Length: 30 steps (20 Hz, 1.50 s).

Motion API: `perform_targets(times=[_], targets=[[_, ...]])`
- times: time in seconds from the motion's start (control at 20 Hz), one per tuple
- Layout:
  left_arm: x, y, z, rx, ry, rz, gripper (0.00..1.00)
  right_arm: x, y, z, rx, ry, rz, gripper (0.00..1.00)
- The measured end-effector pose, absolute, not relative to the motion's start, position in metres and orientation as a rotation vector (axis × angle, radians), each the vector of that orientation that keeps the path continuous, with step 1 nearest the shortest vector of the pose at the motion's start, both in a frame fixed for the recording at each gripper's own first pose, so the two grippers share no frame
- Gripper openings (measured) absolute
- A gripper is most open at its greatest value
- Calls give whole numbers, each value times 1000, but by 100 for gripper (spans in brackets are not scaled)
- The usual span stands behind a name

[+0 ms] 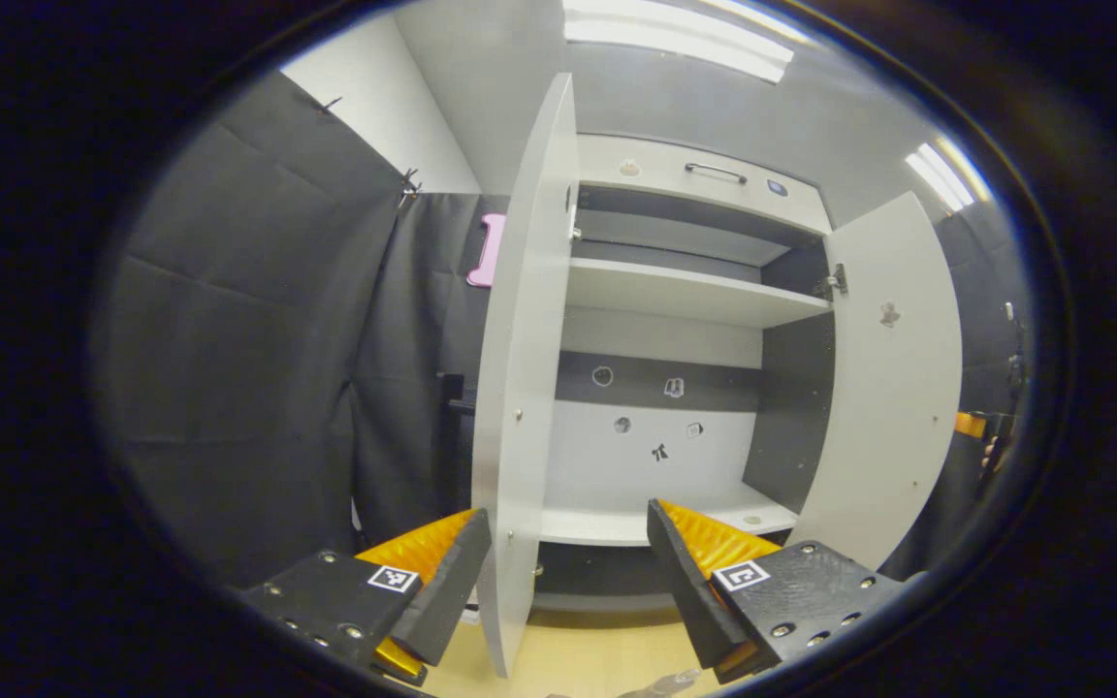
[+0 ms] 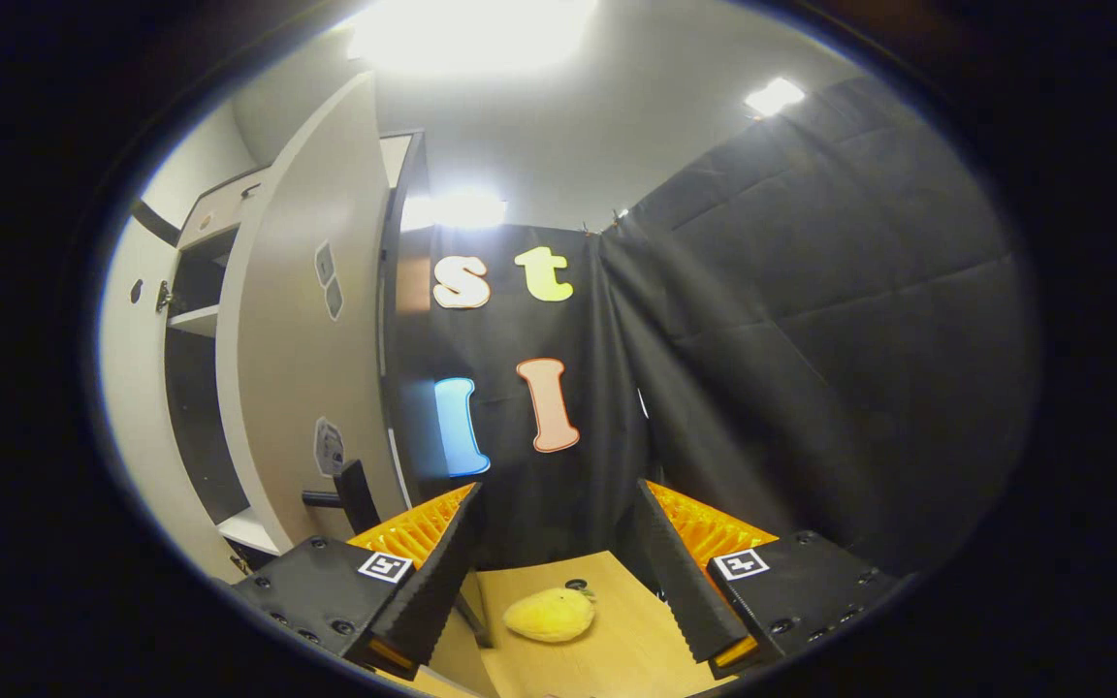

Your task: Grasp the bottle in the cabinet with the left hand and place it on the coaster, then close the right door with the right hand and the left door with the left hand.

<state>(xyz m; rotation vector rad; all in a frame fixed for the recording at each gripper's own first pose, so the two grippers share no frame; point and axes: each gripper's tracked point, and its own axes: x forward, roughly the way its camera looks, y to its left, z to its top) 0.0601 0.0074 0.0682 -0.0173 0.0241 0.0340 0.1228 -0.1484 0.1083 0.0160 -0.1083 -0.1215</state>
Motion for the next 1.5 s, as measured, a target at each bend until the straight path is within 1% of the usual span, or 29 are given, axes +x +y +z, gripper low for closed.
perform_targets(times=[0.05, 0.1, 0.3, 0.5, 0.55, 0.6, 0.65, 0.7, 0.75, 0.8, 0.85, 0.9, 1.0, 1.05, 1.1, 1.15, 1.25, 1.3, 1.35, 1.4, 1.5], targets=[[57, 7, 69, -9, 25, 36, 94, 126, -140, 106, 2, -99, -98, 97], [54, 6, 69, -2, 24, 37, 94, 129, -132, 103, -7, -87, -77, 97], [48, -1, 65, -9, 35, 17, 94, 127, -129, 103, -99, -89, -109, 95], [42, -2, 49, -14, 59, 18, 94, 125, -122, 99, -79, -53, -90, 95], [41, -1, 45, -10, 68, 24, 94, 124, -120, 102, -77, -55, -91, 90], [39, 1, 41, -8, 74, 28, 94, 123, -118, 106, -79, -67, -91, 95], [36, 2, 38, -10, 79, 31, 94, 122, -113, 108, -87, -80, -88, 95], [35, 2, 35, -17, 83, 33, 94, 122, -106, 106, -93, -85, -73, 90], [35, 1, 31, -28, 84, 31, 94, 123, -98, 106, -87, -90, -47, 95], [33, -1, 25, -46, 88, 21, 94, 123, -88, 103, -81, -91, -20, 95], [32, -5, 18, -62, 99, 6, 94, 122, -79, 103, -79, -94, 6, 90], [29, -9, 8, -67, 113, -5, 94, 122, -71, 103, -83, -95, 27, 95], [23, -10, -9, -53, 142, 2, 94, 120, -56, 103, -92, -100, 50, 95], [21, -9, -16, -45, 158, 8, 100, 120, -51, 103, -91, -104, 52, 95], [17, -10, -22, -44, 172, 16, 99, 120, -44, 102, -91, -107, 56, 95], [14, -12, -28, -54, 184, 20, 94, 120, -36, 101, -94, -108, 62, 95], [5, -16, -38, -89, 203, 16, 94, 123, -21, 106, -98, -125, 77, 95], [1, -16, -44, -104, 212, 21, 100, 125, -15, 106, -104, -128, 82, 90], [-3, -15, -47, -112, 218, 30, 100, 127, -8, 105, -105, -129, 90, 95], [-8, -11, -49, -112, 219, 48, 94, 130, 0, 104, -101, -129, 107, 95], [-15, -3, -51, -106, 219, 72, 94, 135, 20, 102, -79, -129, 144, 95]])
